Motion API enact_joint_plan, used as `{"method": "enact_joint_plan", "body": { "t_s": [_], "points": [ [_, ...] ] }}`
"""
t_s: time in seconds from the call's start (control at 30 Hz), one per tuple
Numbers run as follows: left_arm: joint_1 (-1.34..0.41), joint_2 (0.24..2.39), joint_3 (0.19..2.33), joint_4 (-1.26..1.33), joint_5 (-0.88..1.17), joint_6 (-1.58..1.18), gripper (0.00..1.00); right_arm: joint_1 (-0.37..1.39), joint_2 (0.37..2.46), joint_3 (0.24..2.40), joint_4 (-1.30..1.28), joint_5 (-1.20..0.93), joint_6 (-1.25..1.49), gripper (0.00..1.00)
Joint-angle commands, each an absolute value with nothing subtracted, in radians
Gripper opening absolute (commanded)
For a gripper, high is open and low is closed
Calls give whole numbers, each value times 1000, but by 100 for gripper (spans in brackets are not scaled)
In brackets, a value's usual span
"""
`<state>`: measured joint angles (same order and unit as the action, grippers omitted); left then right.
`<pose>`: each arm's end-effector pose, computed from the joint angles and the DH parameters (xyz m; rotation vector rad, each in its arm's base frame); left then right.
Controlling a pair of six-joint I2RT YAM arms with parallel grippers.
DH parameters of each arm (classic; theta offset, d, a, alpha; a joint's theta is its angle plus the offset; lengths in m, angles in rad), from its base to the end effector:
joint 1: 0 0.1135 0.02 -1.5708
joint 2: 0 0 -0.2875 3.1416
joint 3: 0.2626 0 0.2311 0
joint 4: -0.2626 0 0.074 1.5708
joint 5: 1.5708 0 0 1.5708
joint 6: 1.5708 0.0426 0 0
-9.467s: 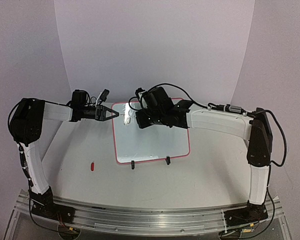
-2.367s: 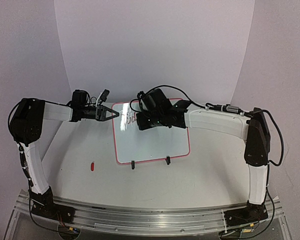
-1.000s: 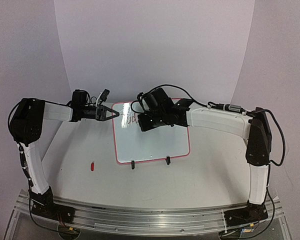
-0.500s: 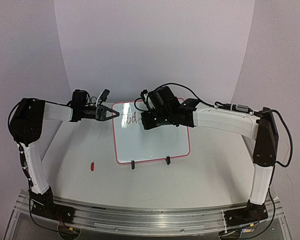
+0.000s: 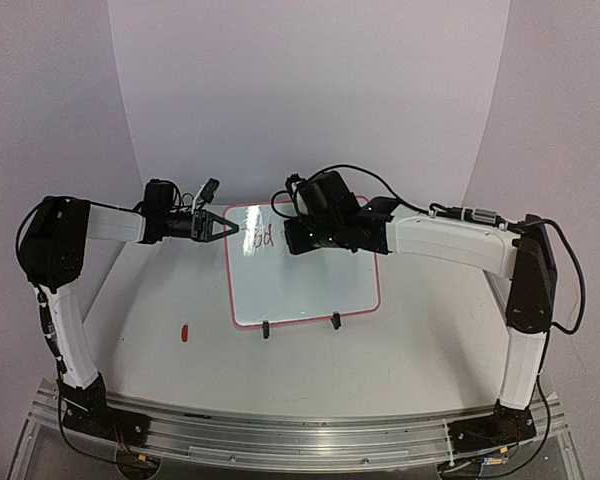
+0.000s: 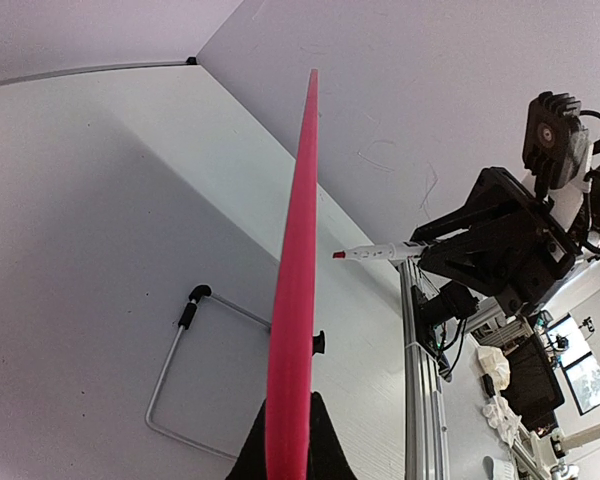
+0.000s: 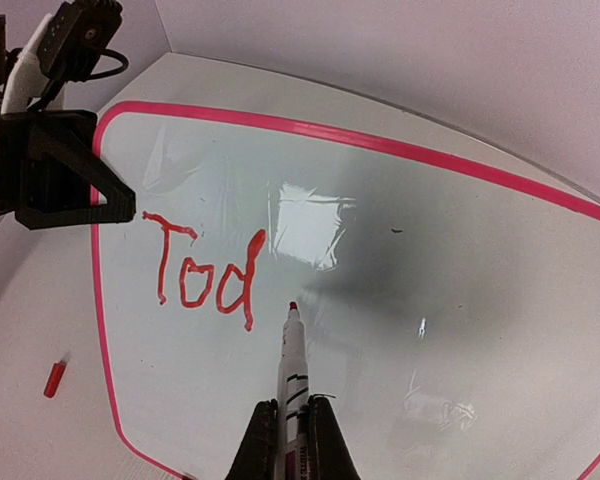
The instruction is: Write a sentence on the whiteboard
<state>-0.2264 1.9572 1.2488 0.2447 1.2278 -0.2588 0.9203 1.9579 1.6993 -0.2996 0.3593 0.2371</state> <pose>0.3962 -0.1324 0.2407 0.7741 1.8591 -1.5372 0.2882 0.3540 0.3203 -0.5030 2.0444 0.3168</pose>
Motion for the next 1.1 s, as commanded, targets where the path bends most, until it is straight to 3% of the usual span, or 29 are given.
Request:
{"method": "enact_joint_plan", "body": {
  "t_s": [0.0,1.07],
  "points": [
    [-239,1960,1245,250,1163,-172,0,914,1977,1739,-268,377,246,0],
    [-239,1950,1243,244,1167,-160,0,907,2043,1782,-282,356,266,0]
  ]
}}
